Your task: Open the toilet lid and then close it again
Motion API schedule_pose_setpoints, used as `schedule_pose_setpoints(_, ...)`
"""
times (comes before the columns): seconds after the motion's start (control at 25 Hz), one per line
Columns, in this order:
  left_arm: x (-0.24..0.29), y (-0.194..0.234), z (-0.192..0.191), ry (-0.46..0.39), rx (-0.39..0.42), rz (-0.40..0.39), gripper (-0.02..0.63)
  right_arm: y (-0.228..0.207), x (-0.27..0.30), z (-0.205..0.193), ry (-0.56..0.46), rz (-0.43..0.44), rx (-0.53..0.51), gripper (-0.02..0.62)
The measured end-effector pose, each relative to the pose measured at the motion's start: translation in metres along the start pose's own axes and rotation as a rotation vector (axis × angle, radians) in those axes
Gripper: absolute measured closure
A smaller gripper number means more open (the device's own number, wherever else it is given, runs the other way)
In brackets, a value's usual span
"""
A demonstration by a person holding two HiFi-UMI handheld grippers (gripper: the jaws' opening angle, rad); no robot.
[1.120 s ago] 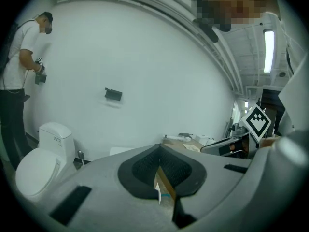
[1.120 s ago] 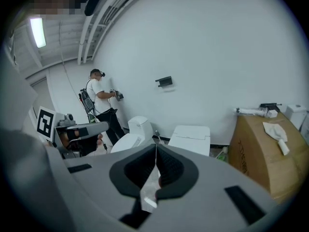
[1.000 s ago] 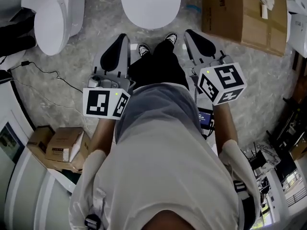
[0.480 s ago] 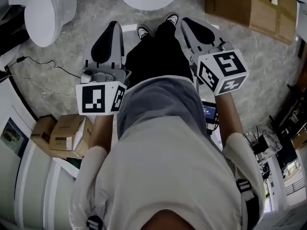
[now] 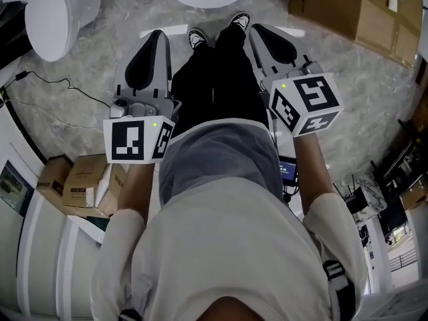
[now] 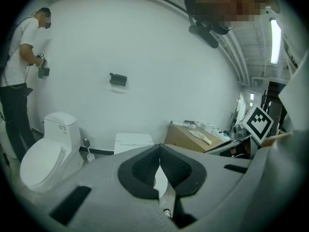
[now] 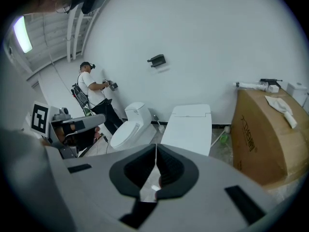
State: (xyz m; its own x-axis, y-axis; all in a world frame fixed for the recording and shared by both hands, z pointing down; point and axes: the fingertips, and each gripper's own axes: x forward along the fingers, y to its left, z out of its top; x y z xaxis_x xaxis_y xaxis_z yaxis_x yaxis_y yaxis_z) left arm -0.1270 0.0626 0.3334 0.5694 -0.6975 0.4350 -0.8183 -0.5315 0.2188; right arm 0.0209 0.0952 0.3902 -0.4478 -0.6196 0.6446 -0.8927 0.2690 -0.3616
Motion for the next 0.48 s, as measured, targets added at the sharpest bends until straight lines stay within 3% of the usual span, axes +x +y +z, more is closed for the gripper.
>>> schedule_pose_setpoints(0.48,0.02,0.007,-0.037,0.028,-0.032,-0.002,0.598,-0.036,0.07,-0.059,0.044,-0.055,0.091,0.583)
